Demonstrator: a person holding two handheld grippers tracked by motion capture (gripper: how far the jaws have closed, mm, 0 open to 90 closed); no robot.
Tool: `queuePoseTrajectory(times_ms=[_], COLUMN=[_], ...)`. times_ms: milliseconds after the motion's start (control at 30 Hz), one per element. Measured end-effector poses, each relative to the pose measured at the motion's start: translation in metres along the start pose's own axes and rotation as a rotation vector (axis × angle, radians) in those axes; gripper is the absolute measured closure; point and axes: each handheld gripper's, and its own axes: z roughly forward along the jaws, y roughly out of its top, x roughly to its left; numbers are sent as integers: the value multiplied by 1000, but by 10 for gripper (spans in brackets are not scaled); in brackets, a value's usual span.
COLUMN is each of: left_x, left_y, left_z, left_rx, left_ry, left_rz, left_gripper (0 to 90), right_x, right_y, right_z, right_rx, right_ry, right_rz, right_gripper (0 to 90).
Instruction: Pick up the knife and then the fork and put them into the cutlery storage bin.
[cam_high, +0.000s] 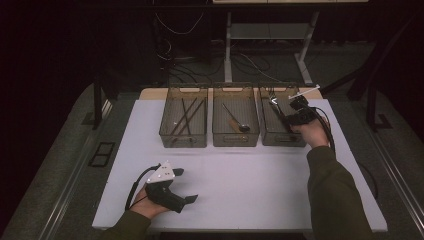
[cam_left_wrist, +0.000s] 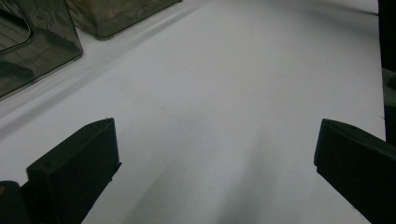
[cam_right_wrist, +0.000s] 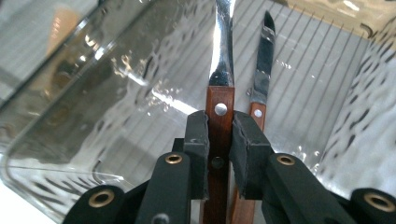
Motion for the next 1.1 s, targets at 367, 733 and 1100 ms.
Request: queuePoseTrajectory(times_ms=[367, 733, 1100], left_x=[0, 6, 15], left_y=[0, 2, 2], left_z=[0, 0, 2], left_rx=[-1, 9, 10], left_ry=[0, 5, 17], left_rz=[0, 12, -1], left_gripper=[0, 0, 0], right_x=[-5, -8, 5], right_y=[0, -6, -16], right_z=[-5, -21, -38], right_rx=[-32, -141, -274], right_ry=[18, 116, 108], right_rz=[33, 55, 28], right_gripper=[588, 337, 164])
